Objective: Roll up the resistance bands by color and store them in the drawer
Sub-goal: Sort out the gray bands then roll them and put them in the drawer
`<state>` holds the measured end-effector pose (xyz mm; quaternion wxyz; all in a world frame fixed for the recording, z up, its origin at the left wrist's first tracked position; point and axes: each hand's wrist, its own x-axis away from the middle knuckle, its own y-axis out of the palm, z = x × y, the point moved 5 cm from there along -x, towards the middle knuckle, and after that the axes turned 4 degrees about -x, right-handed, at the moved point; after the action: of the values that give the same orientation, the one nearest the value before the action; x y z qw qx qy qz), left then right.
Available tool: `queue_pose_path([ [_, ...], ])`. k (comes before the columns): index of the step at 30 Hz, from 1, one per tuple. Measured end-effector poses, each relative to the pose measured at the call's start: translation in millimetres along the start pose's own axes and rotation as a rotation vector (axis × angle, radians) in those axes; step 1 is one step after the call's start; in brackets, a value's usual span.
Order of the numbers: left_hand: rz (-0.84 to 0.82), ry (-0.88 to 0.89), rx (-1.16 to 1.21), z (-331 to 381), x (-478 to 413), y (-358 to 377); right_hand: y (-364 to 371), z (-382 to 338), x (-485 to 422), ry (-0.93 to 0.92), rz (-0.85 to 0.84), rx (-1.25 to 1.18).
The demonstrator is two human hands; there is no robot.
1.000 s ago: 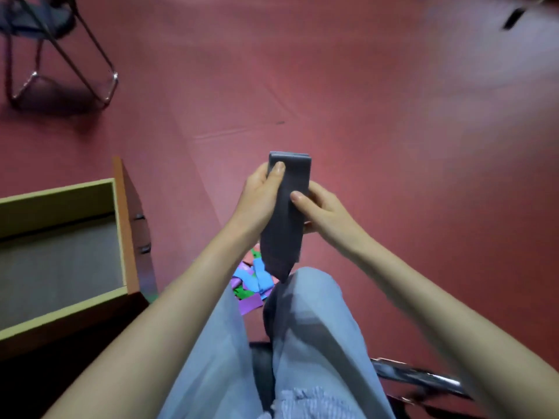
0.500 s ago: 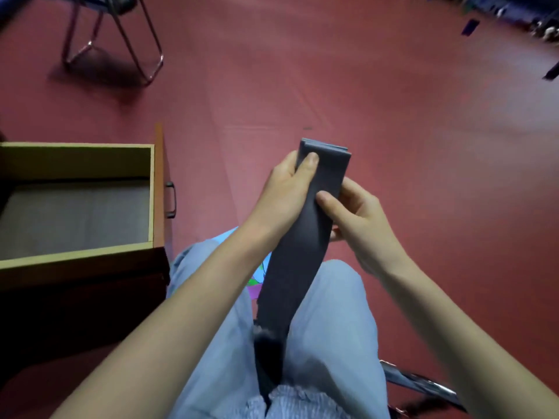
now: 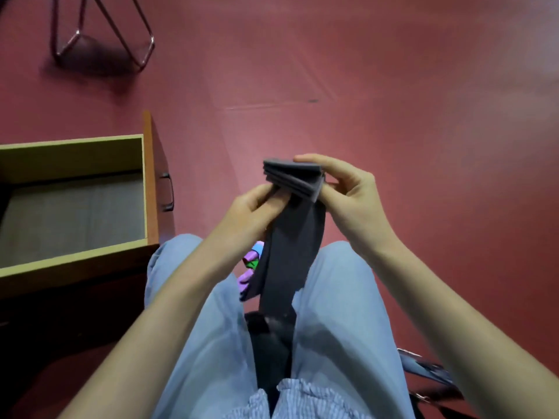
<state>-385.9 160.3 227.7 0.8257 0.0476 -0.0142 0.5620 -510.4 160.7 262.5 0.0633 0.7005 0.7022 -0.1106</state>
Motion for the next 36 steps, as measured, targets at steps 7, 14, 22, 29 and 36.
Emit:
queue_pose_path([
  [7,0.091,-0.02,0.096,-19.3,-1.0,-4.1,5.1,24.0,7.2,0.061,-0.065,-0.024],
  [14,0.071,-0.165,0.461,-30.8,3.0,10.3,15.4,37.1,9.0,0.173,-0.004,-0.112],
  [22,0.146,-0.055,0.152,-33.3,4.7,9.1,17.3,42.7,9.5,0.285,0.044,-0.232],
  [29,0.279,0.037,0.007,-33.2,0.4,7.9,13.2,58.2,26.6,0.397,0.305,-0.784],
  [36,0.359,0.05,0.097,-28.4,-2.9,15.3,38.0,75.7,42.1,0.446,0.137,-0.422],
])
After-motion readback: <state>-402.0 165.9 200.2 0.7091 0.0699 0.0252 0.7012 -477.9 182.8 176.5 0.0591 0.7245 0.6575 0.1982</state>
